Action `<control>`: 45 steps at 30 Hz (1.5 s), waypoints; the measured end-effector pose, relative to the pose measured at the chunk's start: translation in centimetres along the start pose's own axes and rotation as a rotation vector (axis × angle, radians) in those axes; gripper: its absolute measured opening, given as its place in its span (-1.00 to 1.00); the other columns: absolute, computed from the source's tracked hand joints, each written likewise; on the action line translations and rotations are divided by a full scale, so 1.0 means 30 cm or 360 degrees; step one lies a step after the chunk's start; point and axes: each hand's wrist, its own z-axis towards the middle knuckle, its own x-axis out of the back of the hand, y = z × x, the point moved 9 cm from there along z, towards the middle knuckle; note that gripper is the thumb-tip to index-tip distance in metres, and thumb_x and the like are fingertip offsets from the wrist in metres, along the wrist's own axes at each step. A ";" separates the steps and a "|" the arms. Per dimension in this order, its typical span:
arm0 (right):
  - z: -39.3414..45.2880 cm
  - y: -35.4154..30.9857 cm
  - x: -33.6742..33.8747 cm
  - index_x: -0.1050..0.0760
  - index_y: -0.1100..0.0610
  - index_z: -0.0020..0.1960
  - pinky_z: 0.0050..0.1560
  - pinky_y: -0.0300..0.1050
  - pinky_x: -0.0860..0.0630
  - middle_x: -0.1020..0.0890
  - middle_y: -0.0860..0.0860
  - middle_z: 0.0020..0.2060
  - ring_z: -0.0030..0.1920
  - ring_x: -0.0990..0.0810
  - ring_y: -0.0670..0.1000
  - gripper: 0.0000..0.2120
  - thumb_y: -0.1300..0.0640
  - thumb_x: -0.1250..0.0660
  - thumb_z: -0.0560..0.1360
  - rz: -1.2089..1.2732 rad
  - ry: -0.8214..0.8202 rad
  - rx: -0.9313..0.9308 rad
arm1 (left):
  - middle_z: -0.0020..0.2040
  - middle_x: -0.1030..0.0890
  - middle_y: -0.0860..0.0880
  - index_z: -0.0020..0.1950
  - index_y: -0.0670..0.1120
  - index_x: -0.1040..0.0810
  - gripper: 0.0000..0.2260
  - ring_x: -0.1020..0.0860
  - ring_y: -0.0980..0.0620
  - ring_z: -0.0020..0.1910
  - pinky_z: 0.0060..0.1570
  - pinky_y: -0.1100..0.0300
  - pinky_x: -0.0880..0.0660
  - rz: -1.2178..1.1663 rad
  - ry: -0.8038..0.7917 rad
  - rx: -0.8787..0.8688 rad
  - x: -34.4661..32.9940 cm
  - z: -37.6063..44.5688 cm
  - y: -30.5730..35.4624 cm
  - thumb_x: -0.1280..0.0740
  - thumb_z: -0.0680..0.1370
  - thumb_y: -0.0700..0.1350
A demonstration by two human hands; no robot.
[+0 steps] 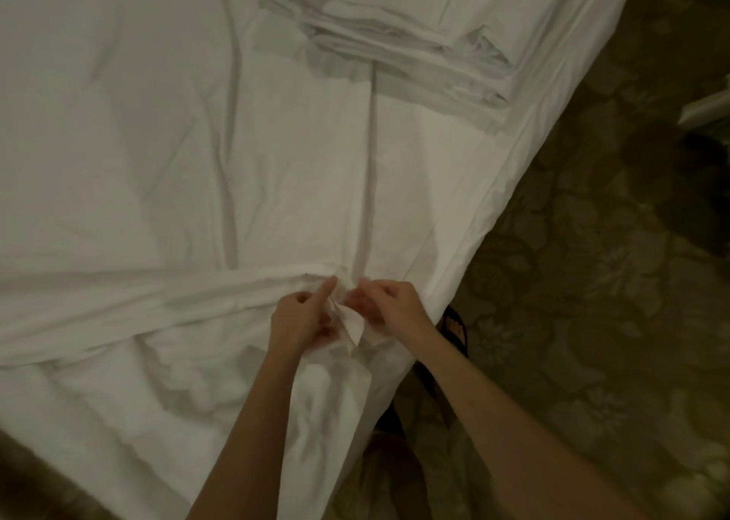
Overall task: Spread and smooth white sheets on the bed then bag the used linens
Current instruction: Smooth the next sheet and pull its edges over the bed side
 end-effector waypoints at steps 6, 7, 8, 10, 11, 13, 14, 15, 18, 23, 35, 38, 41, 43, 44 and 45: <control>-0.030 -0.064 0.359 -0.47 0.10 0.09 -0.09 -0.20 -0.52 -0.58 0.04 0.02 0.00 -0.58 0.03 -0.81 0.06 -0.37 0.53 0.0115 0.1160 0.0122 | -0.37 -0.63 -0.01 -0.12 -0.15 -0.55 -0.92 -0.62 0.04 -0.46 -0.25 0.09 -0.59 0.0268 0.0139 -0.0445 -0.032 -0.005 0.160 -0.38 0.47 -0.16; -0.022 -0.051 0.380 -0.46 0.11 0.12 -0.03 -0.13 -0.57 -0.59 0.06 0.04 0.00 -0.59 0.04 -0.76 0.06 -0.39 0.51 0.0181 0.1168 0.0073 | -0.34 -0.64 -0.03 -0.10 -0.16 -0.53 -0.91 -0.62 0.04 -0.46 -0.30 0.14 -0.55 0.0251 0.0115 -0.0440 -0.043 -0.002 0.166 -0.38 0.47 -0.17; -0.010 -0.046 0.385 -0.47 0.13 0.14 0.01 -0.07 -0.59 -0.61 0.08 0.02 -0.04 -0.61 0.03 -0.73 0.07 -0.42 0.50 0.0259 0.1119 0.0028 | -0.31 -0.65 -0.05 -0.09 -0.15 -0.51 -0.90 -0.62 0.04 -0.47 -0.35 0.17 -0.50 0.0225 0.0085 -0.0425 -0.053 0.003 0.166 -0.39 0.47 -0.17; 0.020 -0.052 0.365 -0.50 0.16 0.14 -0.01 -0.08 -0.61 -0.65 0.10 -0.06 -0.16 -0.63 -0.02 -0.70 0.08 -0.45 0.47 0.0355 0.0935 -0.0028 | -0.25 -0.65 -0.10 -0.10 -0.10 -0.45 -0.86 -0.62 0.05 -0.48 -0.38 0.19 -0.46 0.0191 0.0014 -0.0411 -0.068 0.005 0.158 -0.40 0.46 -0.21; 0.032 -0.059 0.359 -0.51 0.17 0.12 0.00 -0.09 -0.61 -0.65 0.08 -0.11 -0.19 -0.63 -0.04 -0.70 0.08 -0.47 0.46 0.0343 0.0875 -0.0034 | -0.23 -0.64 -0.11 -0.10 -0.09 -0.42 -0.84 -0.61 0.05 -0.48 -0.39 0.19 -0.46 0.0173 -0.0020 -0.0427 -0.071 0.000 0.156 -0.40 0.46 -0.25; 0.037 -0.086 0.375 -0.48 0.15 0.08 0.00 -0.13 -0.58 -0.62 0.02 -0.13 -0.16 -0.60 -0.04 -0.70 0.08 -0.49 0.44 0.0293 0.0925 0.0033 | -0.24 -0.60 -0.12 -0.06 -0.12 -0.41 -0.83 -0.60 0.08 -0.48 -0.42 0.21 -0.48 0.0057 -0.0063 -0.0489 -0.060 -0.018 0.157 -0.34 0.48 -0.32; 0.033 -0.096 0.393 -0.45 0.14 0.08 0.00 -0.15 -0.56 -0.60 0.01 -0.10 -0.12 -0.58 -0.03 -0.68 0.09 -0.49 0.43 0.0285 0.1012 0.0082 | -0.25 -0.58 -0.14 -0.03 -0.13 -0.41 -0.84 -0.59 0.08 -0.48 -0.43 0.23 -0.49 -0.0023 -0.0069 -0.0524 -0.045 -0.029 0.158 -0.31 0.49 -0.35; 0.029 -0.102 0.407 -0.43 0.13 0.09 0.02 -0.13 -0.55 -0.57 0.01 -0.06 -0.08 -0.56 -0.01 -0.66 0.09 -0.50 0.42 0.0302 0.1087 0.0114 | -0.26 -0.56 -0.16 -0.01 -0.14 -0.41 -0.84 -0.58 0.08 -0.47 -0.42 0.24 -0.50 -0.0085 -0.0069 -0.0562 -0.029 -0.038 0.160 -0.27 0.50 -0.37; 0.049 -0.096 0.407 -0.44 0.14 0.13 0.11 -0.04 -0.56 -0.57 -0.02 -0.07 -0.01 -0.58 0.02 -0.62 0.09 -0.51 0.41 0.0354 0.1006 0.0030 | -0.24 -0.54 -0.23 -0.01 -0.13 -0.44 -0.82 -0.56 0.11 -0.44 -0.32 0.18 -0.51 -0.0119 -0.0092 -0.0630 -0.014 -0.058 0.164 -0.21 0.51 -0.39; 0.089 -0.095 0.347 -0.56 0.18 0.17 0.17 0.01 -0.55 -0.64 0.03 0.01 0.06 -0.61 0.07 -0.61 0.09 -0.53 0.40 0.0488 0.0687 -0.0083 | -0.27 -0.54 -0.22 0.00 -0.11 -0.54 -0.75 -0.54 0.09 -0.43 -0.35 0.20 -0.51 -0.0097 -0.0131 -0.0722 -0.069 -0.095 0.213 -0.17 0.52 -0.40; 0.043 -0.063 0.556 -0.57 0.22 0.06 -0.12 -0.12 -0.58 -0.62 0.01 -0.16 -0.16 -0.61 -0.02 -0.79 0.21 -0.46 0.44 0.0441 0.0661 -0.0169 | -0.42 -0.58 0.03 -0.14 -0.10 -0.66 -0.81 -0.62 0.04 -0.39 -0.28 0.23 -0.54 -0.0104 -0.0221 -0.0762 -0.100 -0.115 0.290 -0.28 0.48 -0.31; 0.060 -0.081 0.554 -0.56 0.19 0.12 -0.08 -0.09 -0.58 -0.63 0.03 -0.08 -0.09 -0.61 -0.01 -0.73 0.18 -0.46 0.45 0.0453 0.0593 -0.0168 | -0.37 -0.64 -0.01 -0.13 -0.08 -0.66 -0.84 -0.65 0.01 -0.32 -0.25 0.24 -0.52 -0.0018 -0.0301 -0.0702 -0.131 -0.102 0.263 -0.30 0.49 -0.26; 0.070 -0.134 0.545 -0.56 0.05 0.05 -0.03 -0.06 -0.57 -0.64 -0.02 -0.05 -0.03 -0.60 -0.03 -0.81 0.08 -0.45 0.46 0.0561 0.0554 -0.0067 | -0.30 -0.67 -0.02 -0.12 0.01 -0.68 -0.80 -0.63 0.06 -0.31 -0.26 0.24 -0.50 0.0219 -0.0378 -0.0698 -0.129 -0.097 0.228 -0.29 0.37 -0.02; 0.067 -0.138 0.535 -0.56 0.06 -0.03 -0.04 -0.06 -0.58 -0.63 -0.02 -0.09 -0.07 -0.61 -0.03 -0.91 0.07 -0.41 0.50 0.0599 0.0614 -0.0031 | -0.20 -0.68 0.00 -0.12 0.11 -0.68 -0.77 -0.61 0.01 -0.27 -0.24 0.17 -0.51 0.0452 -0.0424 -0.0713 -0.119 -0.097 0.201 -0.30 0.31 0.07; 0.061 -0.129 0.532 -0.55 0.08 -0.06 -0.06 -0.08 -0.58 -0.63 -0.01 -0.11 -0.10 -0.61 -0.03 -0.93 0.08 -0.40 0.51 0.0626 0.0667 -0.0024 | -0.15 -0.68 0.01 -0.12 0.15 -0.67 -0.74 -0.60 -0.05 -0.23 -0.21 0.13 -0.51 0.0559 -0.0467 -0.0710 -0.115 -0.098 0.184 -0.29 0.27 0.09; 0.054 -0.115 0.533 -0.55 0.10 -0.09 -0.09 -0.10 -0.57 -0.63 -0.01 -0.14 -0.13 -0.60 -0.03 -0.92 0.10 -0.39 0.52 0.0661 0.0738 -0.0024 | -0.09 -0.67 0.02 -0.12 0.17 -0.67 -0.72 -0.59 -0.07 -0.19 -0.18 0.15 -0.51 0.0650 -0.0502 -0.0691 -0.108 -0.097 0.166 -0.29 0.24 0.07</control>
